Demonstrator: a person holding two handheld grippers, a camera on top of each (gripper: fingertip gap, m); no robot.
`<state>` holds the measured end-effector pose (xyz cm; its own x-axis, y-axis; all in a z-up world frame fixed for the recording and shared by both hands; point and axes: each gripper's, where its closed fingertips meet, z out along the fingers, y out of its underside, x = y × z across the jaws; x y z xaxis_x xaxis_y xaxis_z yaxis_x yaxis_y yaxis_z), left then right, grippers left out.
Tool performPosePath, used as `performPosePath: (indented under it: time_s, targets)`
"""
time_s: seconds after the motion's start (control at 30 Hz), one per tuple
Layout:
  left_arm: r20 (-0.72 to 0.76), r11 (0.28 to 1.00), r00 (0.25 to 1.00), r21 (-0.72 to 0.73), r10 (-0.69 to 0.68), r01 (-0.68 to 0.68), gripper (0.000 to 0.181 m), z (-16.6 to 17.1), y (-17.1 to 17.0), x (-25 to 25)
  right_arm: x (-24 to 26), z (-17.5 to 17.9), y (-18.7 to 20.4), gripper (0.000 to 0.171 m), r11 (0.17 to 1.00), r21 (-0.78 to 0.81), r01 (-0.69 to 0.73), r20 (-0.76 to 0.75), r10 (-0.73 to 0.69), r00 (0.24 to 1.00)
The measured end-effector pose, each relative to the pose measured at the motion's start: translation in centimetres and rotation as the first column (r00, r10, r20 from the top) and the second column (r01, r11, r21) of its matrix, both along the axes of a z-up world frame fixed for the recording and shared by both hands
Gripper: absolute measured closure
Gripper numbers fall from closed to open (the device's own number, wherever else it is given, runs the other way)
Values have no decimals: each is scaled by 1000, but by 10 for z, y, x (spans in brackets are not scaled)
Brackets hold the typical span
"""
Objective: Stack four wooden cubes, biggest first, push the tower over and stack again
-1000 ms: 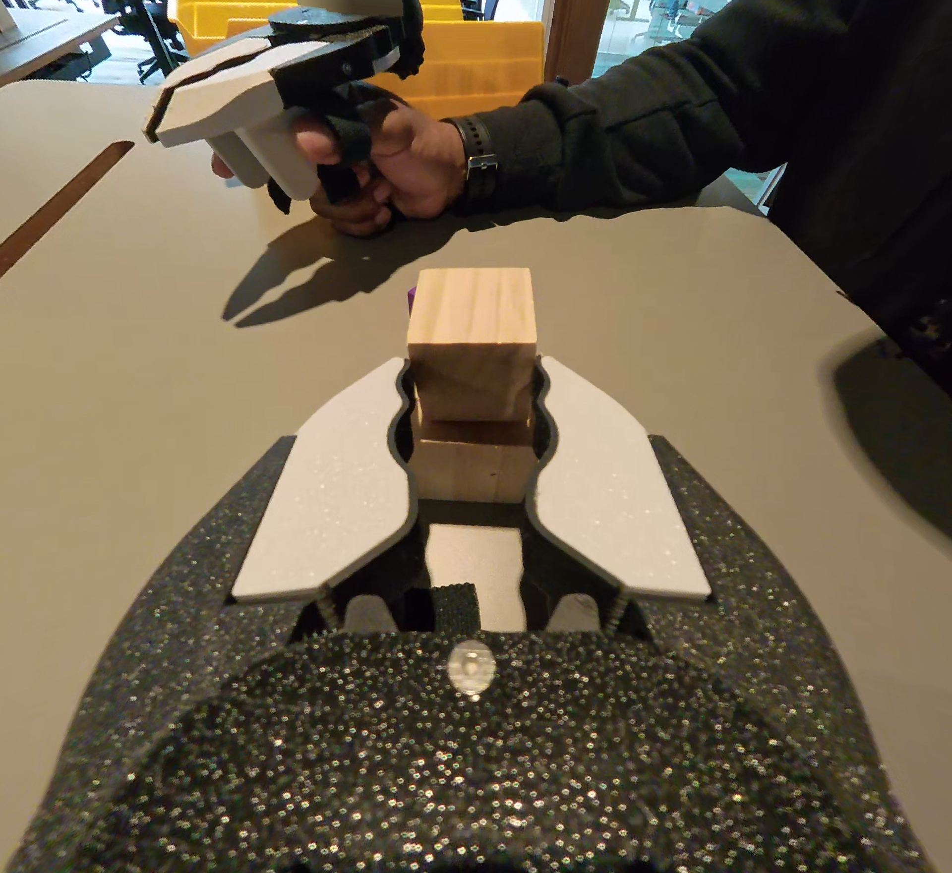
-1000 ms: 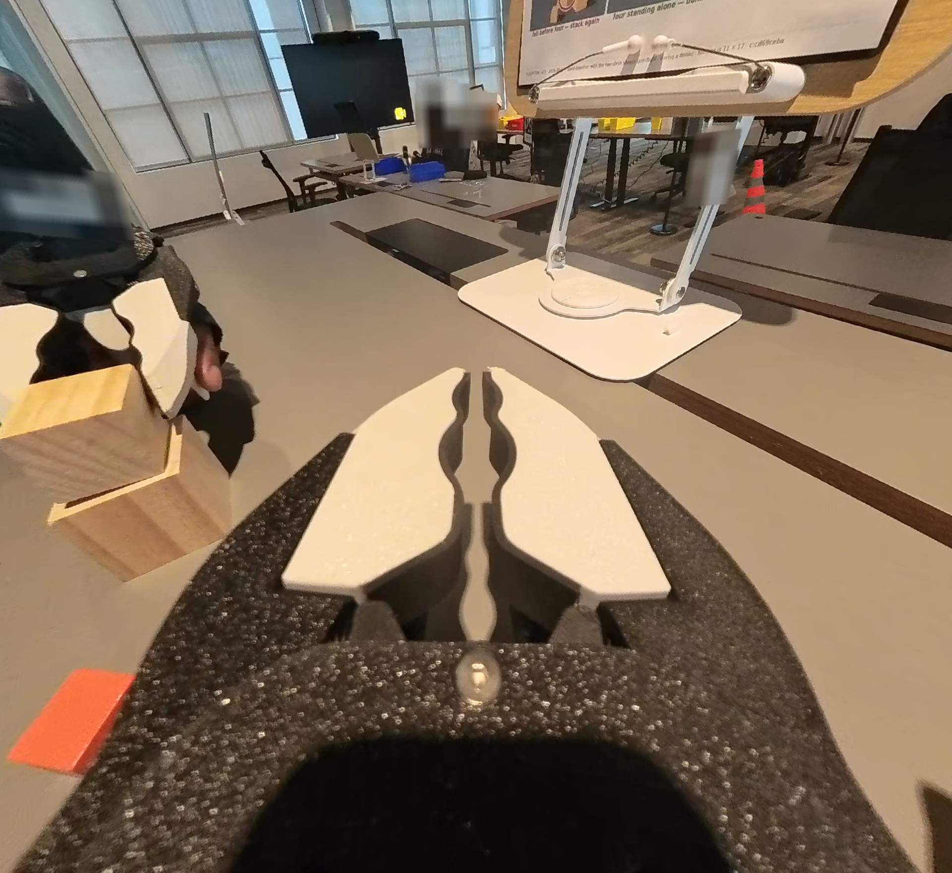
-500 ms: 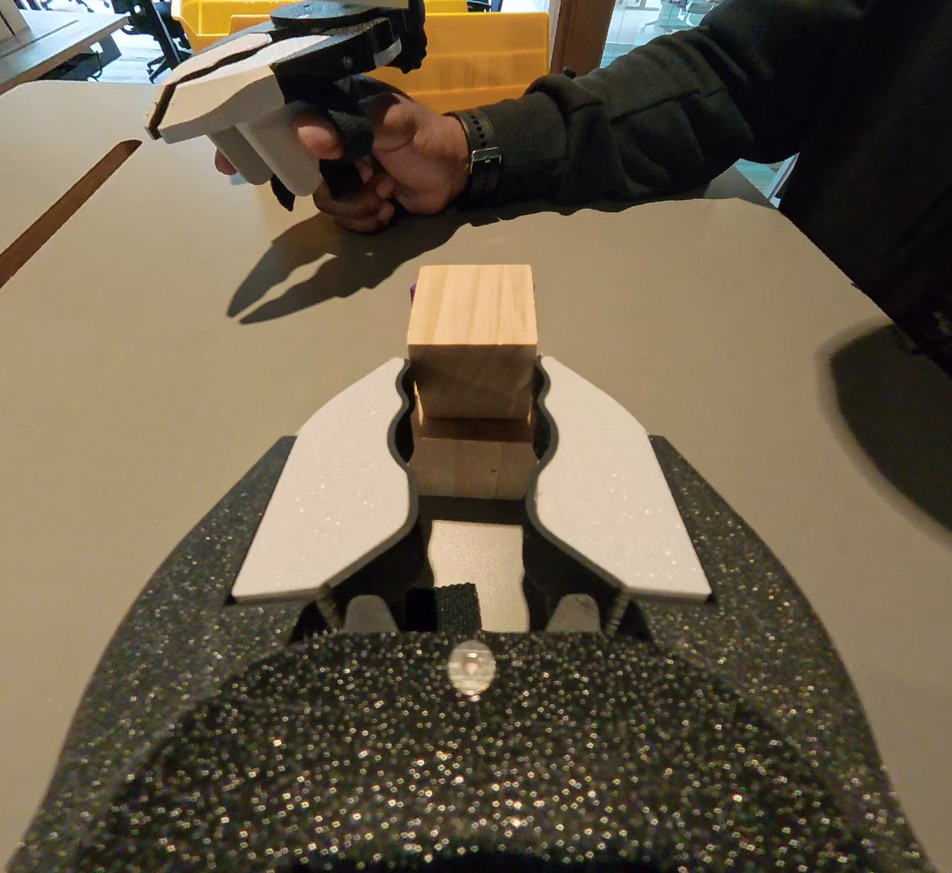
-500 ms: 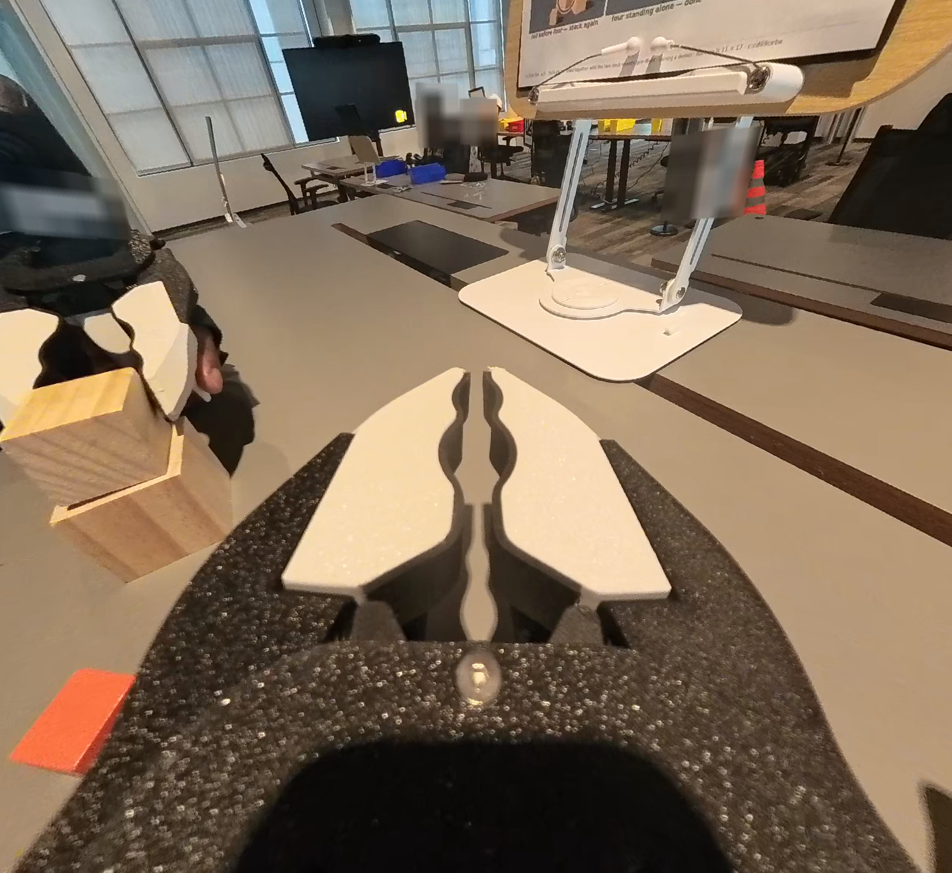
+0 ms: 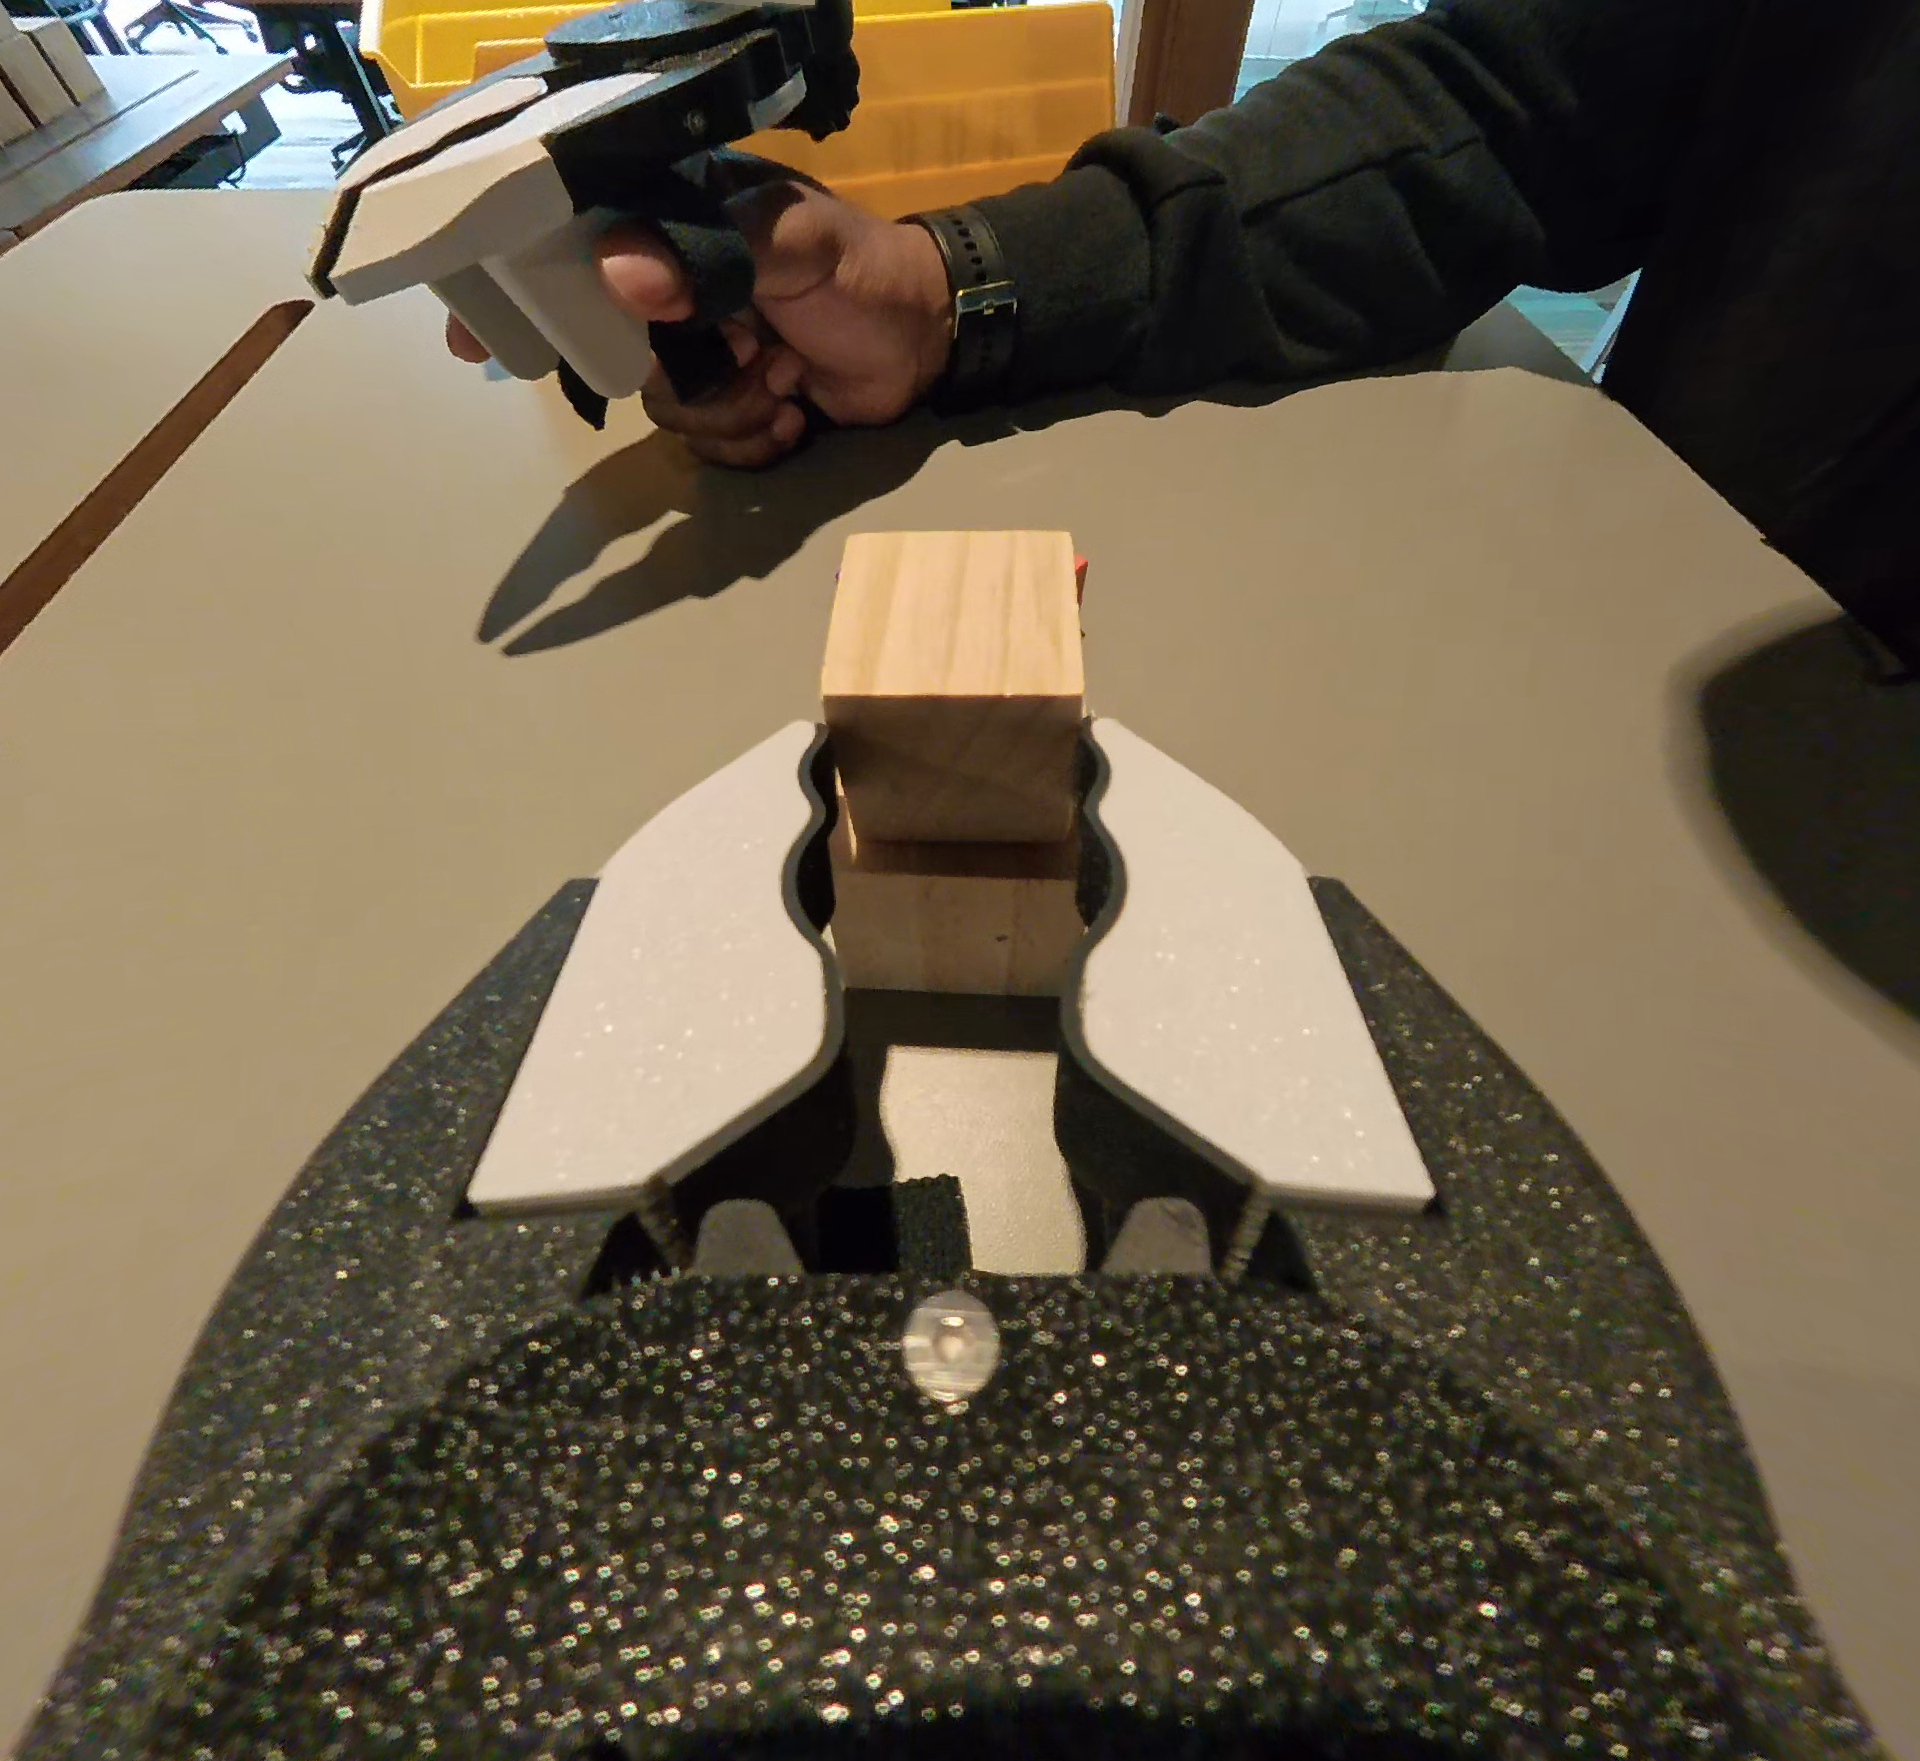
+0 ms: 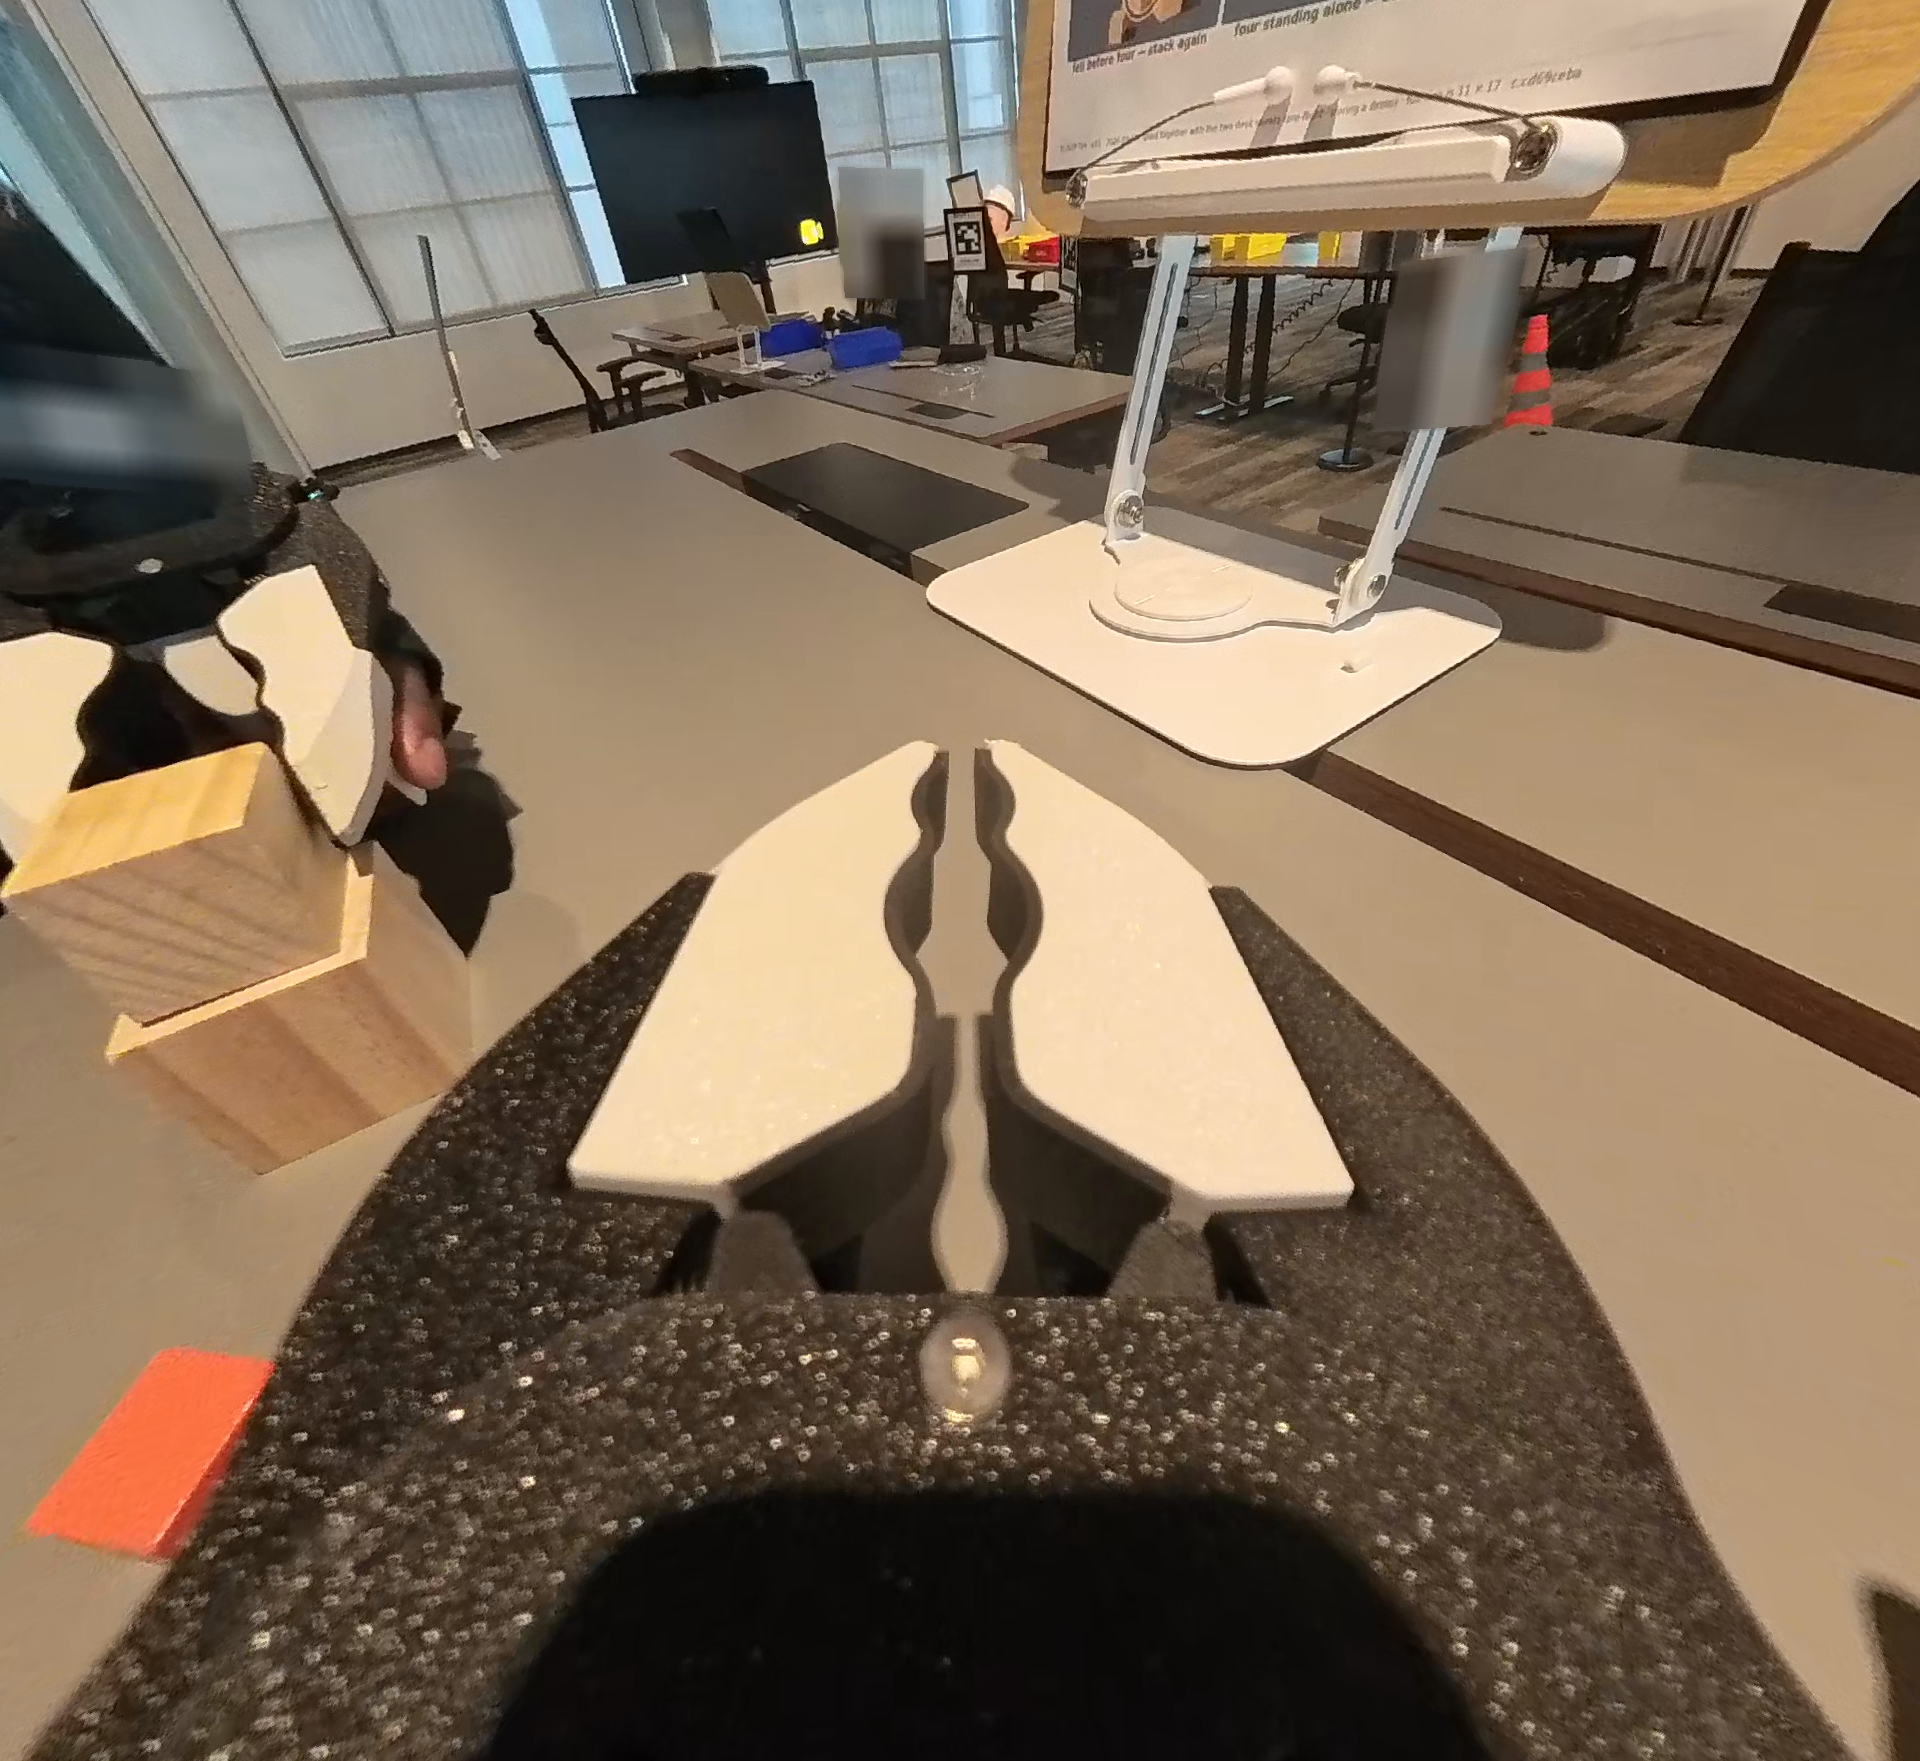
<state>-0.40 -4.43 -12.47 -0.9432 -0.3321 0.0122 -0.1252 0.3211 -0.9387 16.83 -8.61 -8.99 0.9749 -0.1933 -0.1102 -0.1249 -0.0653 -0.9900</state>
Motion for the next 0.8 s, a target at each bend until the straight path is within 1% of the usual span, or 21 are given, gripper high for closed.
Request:
performPosePath:
  time_s: [0.43, 0.63, 0.8]
  targets:
    - [17, 1000, 1000, 8, 6, -6, 136, 0, 0, -1, 0, 0, 0, 167, 1000, 0, -1, 3, 1, 1000]
    - [13, 1000, 1000, 12, 14, -14, 127, -1, 1, -1, 0, 0, 0, 168, 1000, 1, -1, 4, 1, 1000]
    - [7, 998, 1000, -53, 29, -29, 117, 9, 12, -3, 0, 1, -1, 168, 1000, 14, -6, -7, 6, 1000]
